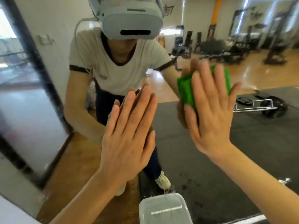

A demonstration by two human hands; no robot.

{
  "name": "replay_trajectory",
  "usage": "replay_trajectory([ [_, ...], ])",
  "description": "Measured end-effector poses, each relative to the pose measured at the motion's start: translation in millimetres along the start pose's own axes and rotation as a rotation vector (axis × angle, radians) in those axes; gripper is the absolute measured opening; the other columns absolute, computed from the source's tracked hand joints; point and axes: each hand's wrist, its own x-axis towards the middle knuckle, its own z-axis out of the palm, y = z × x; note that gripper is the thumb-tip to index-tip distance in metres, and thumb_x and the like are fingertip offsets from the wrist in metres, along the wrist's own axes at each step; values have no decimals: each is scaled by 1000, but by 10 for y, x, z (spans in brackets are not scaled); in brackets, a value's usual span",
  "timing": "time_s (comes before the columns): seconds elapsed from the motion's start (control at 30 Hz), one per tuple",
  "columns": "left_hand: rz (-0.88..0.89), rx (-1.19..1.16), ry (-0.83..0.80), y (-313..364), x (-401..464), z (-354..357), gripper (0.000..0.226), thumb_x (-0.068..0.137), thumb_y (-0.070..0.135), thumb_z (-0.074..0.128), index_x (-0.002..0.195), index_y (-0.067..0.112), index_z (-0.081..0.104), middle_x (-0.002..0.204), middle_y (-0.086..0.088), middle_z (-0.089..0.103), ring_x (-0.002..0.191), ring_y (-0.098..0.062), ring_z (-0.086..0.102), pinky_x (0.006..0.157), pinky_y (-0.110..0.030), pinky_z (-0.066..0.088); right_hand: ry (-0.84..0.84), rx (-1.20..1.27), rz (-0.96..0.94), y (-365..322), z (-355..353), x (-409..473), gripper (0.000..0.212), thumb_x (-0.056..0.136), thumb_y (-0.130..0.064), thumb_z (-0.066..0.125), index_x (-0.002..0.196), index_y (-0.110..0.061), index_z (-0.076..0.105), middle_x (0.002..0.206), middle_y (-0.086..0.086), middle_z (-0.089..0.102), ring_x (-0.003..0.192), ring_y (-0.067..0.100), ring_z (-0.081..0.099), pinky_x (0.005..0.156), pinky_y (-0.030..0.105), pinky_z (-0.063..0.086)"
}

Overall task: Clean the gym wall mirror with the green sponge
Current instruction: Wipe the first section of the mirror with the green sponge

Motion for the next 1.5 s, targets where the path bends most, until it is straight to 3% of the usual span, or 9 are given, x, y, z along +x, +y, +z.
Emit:
replay_trajectory([
  [0.1,-7,4,5,19,14,-9,67,101,25,45,158,10,14,165,1,6,157,-18,-4,127,-39,1,49,-8,56,-12,33,4,53,108,-28,28,157,-10,18,166,10,12,153,12,-8,122,44,-11],
  [0.3,10,6,-23,4,-3,-29,68,102,26,44,160,11,13,170,0,-6,157,-21,-2,127,-41,1,-242,-206,-204,55,-30,-1303,59,110,-27,29,162,-14,4,170,1,-3,156,20,-1,125,47,-3],
  [0.53,-1,11,-5,16,2,-27,70,100,26,45,160,10,14,170,2,-7,157,-20,-2,127,-39,-1,86,-9,129,257,-36,-29,51,109,-29,27,154,-5,22,168,5,6,153,12,-6,123,43,-12],
  [0.8,-21,-106,-9,161,27,-52,67,96,25,47,158,14,25,170,7,-3,157,-19,-2,127,-40,-3,-272,-196,-230,395,-158,-1409,58,110,-27,28,162,-14,4,170,1,-3,156,20,0,125,47,-2],
  [1.03,26,-164,-19,719,372,139,62,99,22,42,157,12,21,168,5,6,157,-15,-3,127,-39,-3,71,-11,93,599,-174,-14,53,110,-28,27,157,-7,16,165,-4,0,153,12,-9,123,45,-10],
  [1.13,3,-147,-33,816,445,222,64,100,21,41,158,10,16,165,4,10,157,-17,-4,127,-39,-2,-101,-72,-108,646,-152,-738,59,110,-29,26,161,-16,1,168,-1,-9,155,19,-6,124,48,-7],
  [1.27,5,-38,-57,825,444,293,65,102,24,41,160,10,16,170,-1,-4,157,-21,-1,127,-41,1,-305,-177,-373,840,-286,-1422,59,109,-24,27,162,-13,4,170,2,-3,152,19,13,111,48,25],
  [1.4,-3,-9,-45,828,440,309,67,101,25,44,160,11,17,170,1,-6,157,-21,0,127,-42,1,-93,-87,-184,1055,-335,-556,59,109,-27,32,162,-16,8,169,-5,-4,156,17,-3,124,44,-9],
  [1.5,-20,-8,-31,853,453,309,68,99,26,45,159,11,17,170,3,-7,157,-20,-1,127,-40,0,43,-13,44,1062,-320,-137,52,109,-27,32,157,-10,21,166,-8,-4,155,16,-4,123,46,-11],
])
